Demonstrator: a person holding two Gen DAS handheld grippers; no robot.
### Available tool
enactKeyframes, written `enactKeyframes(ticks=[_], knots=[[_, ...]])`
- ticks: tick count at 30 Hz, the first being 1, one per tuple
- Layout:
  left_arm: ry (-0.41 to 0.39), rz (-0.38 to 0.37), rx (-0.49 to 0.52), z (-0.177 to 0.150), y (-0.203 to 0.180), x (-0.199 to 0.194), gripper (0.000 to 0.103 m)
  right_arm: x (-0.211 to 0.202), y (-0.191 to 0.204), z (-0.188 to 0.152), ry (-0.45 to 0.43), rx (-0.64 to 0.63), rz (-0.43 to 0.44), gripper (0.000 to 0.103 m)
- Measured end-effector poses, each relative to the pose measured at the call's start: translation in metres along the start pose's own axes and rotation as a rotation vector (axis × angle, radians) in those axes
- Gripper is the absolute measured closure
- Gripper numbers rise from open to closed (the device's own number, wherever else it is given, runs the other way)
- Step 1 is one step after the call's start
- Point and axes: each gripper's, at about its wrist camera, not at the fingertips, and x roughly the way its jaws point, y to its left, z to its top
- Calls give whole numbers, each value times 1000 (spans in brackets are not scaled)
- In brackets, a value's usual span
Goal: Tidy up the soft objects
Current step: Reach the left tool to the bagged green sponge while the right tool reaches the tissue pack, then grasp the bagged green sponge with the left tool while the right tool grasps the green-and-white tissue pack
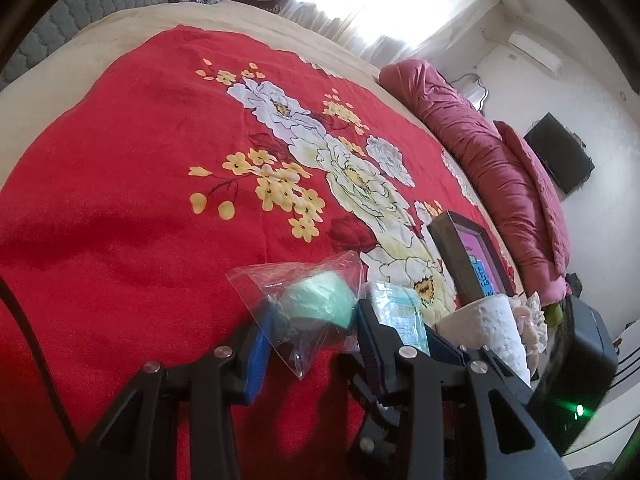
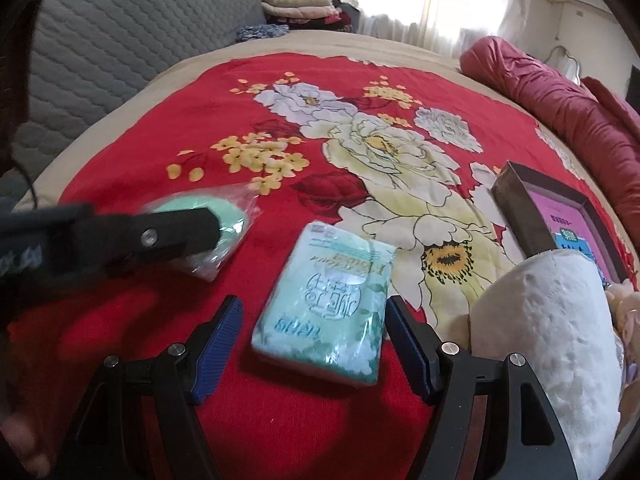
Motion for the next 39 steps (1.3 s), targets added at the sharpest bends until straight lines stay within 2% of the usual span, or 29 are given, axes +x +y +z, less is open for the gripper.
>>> enactKeyframes(ticks=[5,6,7,11,22,28,39], knots=[[0,13,17,-1,-3,-1,62,5,-7,2,0,23,-7,30],[-1,16,17,-1,-3,-1,62,5,-7,1,-5,20,-5,32],[-1,16,17,-2,-4,-1,62,3,-7,1,-12,16,-4,41],[-9,50,43,-2,-7,-5,62,-3,-4,2,-30,-17,4,45],[-63,90,76,-6,-29,-37,62,-48,-4,3,-125,-64,44,46],[-93,119,124,-17,-54,-61,62,-78,-9,2,-179,-77,67,46],[-119,101,194,-39,-116,-86,62,-138,-45,-9,-271,-74,58,45]])
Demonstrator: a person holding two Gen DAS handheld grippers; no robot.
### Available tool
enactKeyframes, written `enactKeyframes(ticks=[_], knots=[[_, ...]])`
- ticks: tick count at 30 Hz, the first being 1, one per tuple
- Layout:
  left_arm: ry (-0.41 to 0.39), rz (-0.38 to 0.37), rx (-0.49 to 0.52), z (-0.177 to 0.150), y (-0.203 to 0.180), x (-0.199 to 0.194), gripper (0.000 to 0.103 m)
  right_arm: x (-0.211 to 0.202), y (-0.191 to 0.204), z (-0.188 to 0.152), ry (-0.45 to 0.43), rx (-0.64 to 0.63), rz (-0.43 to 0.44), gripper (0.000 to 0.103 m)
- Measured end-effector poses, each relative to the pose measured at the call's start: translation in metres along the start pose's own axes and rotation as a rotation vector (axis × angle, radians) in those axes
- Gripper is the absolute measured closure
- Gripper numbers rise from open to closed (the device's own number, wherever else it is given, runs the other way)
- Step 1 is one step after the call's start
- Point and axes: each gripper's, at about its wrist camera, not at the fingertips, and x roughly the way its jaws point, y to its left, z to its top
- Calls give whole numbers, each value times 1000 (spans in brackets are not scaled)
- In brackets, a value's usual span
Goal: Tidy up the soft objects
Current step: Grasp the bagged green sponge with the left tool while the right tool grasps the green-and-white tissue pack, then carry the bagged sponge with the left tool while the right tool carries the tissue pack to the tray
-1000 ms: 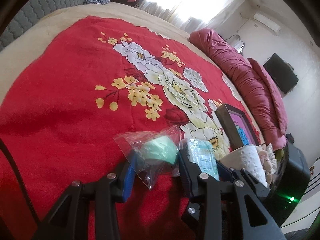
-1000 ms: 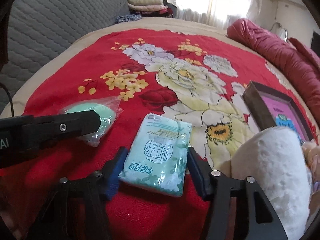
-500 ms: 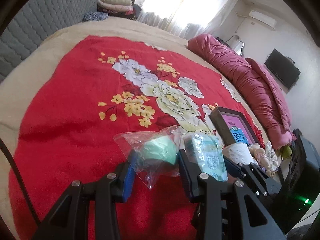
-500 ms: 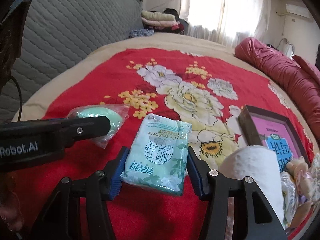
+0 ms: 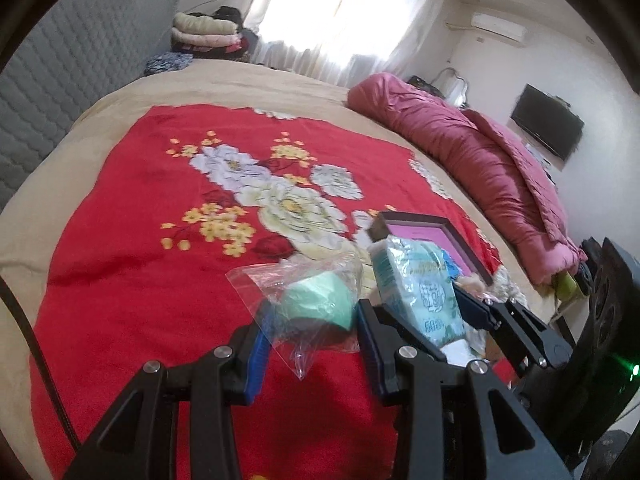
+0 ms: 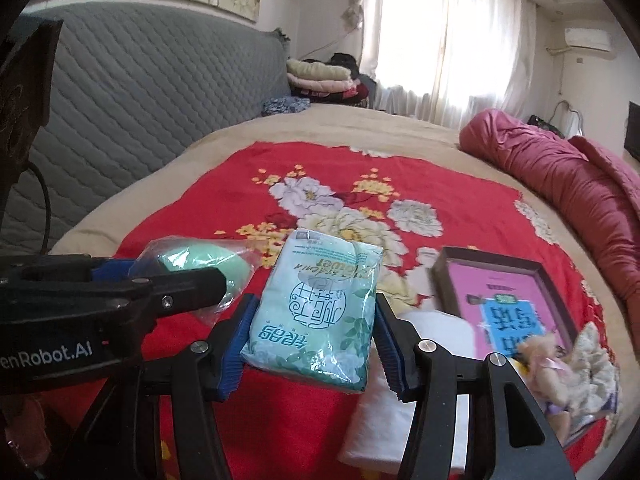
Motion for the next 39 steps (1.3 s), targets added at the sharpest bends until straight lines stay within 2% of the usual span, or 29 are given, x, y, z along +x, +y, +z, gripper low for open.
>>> enactKeyframes(ticks=[10,15,23,27,33,39], knots=[[15,-46,65,-10,-66,-2,62,-41,-67,-11,-36,99,-76,46],[26,-70,80,-9,-97,4,62,-57,-109,-21,-49,140,-152,46],[78,-87,156,-18,-154,31,62,-84,-197,-45,-61,276,-279,46],[115,-86,205,-26,-184,52,62,-95,-226,-55,-75,296,-328,46],[165,-73,266,-39,-220,89,62,-97,-251,-70,-74,335,-320,46],[206,-51,290,-51,-236,123,62,-89,-257,-76,-66,347,-295,45]])
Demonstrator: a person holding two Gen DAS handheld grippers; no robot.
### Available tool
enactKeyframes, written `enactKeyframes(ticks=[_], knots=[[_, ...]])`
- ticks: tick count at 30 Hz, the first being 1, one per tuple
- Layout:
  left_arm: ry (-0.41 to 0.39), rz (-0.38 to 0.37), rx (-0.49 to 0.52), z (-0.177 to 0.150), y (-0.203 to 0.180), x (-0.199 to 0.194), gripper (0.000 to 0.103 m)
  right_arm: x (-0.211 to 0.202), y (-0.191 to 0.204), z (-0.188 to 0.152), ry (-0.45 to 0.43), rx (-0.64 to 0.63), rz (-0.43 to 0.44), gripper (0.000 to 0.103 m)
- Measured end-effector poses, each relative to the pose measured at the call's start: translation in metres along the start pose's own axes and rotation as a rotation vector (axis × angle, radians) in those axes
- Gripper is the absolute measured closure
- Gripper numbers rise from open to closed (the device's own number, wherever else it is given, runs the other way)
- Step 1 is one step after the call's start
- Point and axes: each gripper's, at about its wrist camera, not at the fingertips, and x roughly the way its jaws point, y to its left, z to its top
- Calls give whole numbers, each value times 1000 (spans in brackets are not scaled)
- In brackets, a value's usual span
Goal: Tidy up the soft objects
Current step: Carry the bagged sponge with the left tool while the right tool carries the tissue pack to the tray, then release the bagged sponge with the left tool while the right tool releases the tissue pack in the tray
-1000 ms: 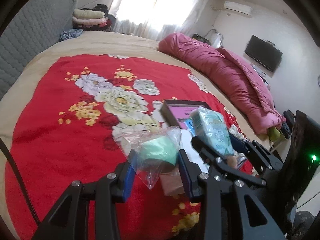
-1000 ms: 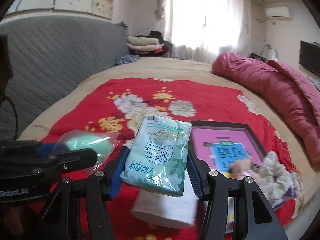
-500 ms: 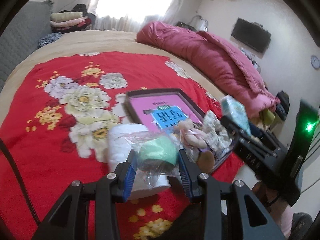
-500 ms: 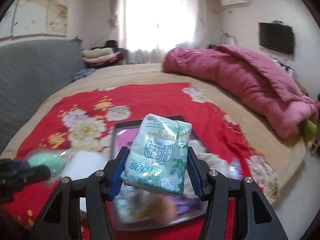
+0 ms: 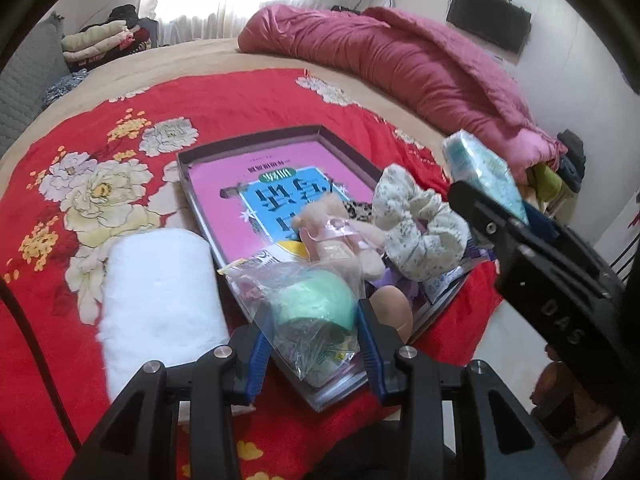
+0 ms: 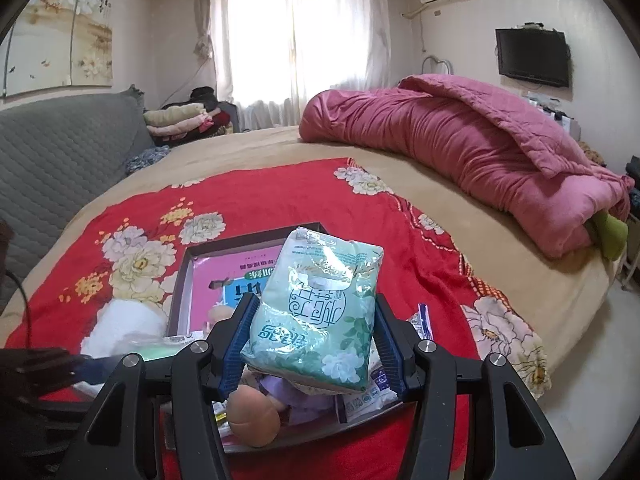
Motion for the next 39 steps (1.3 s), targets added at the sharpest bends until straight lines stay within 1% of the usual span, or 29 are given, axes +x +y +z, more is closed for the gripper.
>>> enactKeyframes(ticks=[4,9,14,18,23,32,39], knots=[[15,-11,-4,-2,-2,12,62,6,-3,-3,11,5,6,45],[36,-11,16,-8,-4,22,62,17,-5,-8,44,-2,10,45],[40,-22,9,-10,-1,24,62,29,0,-15,76,-31,11,45],[44,-20,23,-14,-2,25,62,35,7,-18,97,-60,21,45],[44,-26,23,-16,-2,22,62,44,10,-20,105,-74,25,45],[45,-26,26,-16,-3,22,62,68,11,-25,148,-75,21,45],[46,-26,26,-16,-3,24,61,72,7,-28,153,-40,38,44]])
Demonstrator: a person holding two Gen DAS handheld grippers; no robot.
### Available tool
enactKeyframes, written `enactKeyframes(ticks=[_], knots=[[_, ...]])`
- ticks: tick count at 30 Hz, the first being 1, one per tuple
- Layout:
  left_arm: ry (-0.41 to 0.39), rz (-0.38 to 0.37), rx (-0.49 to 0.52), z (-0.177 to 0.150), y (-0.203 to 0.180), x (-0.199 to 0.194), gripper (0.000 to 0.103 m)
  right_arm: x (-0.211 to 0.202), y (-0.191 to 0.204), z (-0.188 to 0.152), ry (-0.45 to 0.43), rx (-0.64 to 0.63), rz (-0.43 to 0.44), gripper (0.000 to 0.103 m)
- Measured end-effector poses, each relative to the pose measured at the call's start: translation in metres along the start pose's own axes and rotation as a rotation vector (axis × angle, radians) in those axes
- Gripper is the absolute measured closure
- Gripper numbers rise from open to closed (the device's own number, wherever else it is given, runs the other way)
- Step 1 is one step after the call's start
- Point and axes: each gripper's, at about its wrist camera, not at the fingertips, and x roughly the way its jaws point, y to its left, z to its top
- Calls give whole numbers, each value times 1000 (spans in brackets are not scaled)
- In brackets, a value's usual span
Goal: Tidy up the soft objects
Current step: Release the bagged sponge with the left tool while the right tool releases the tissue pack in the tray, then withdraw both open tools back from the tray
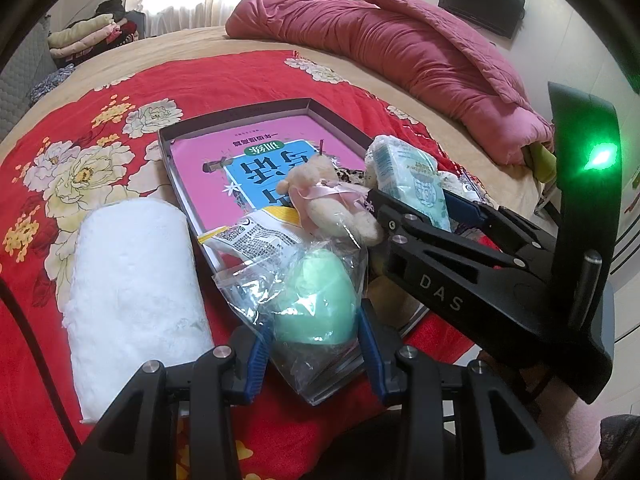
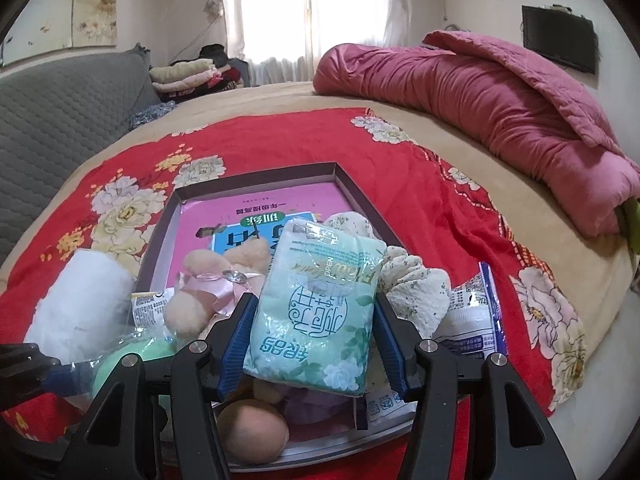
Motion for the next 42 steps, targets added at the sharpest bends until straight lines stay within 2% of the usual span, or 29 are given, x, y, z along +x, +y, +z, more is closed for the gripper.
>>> enactKeyframes(ticks=[3,5,11,24,30,42], knots=[[1,-3,-2,0,0,0,61,-1,-3,-1,-1,24,15,40],[2,-5,-5,0,1,0,61,-2,-5,-1,-3,34,19,32],[1,0,4,1,-1,0,61,-10,-4,0,-26,27,18,30],[-6,3,27,-3,0,-5,53,-49,-16,7,-154,83,4,29],[-2,-9,49,-8,-4,-8,51,-53,-17,8,-153,97,-8,29],[-60,-11,-17,-2,12,-33,50,-68,-14,9,-179,90,-28,29]])
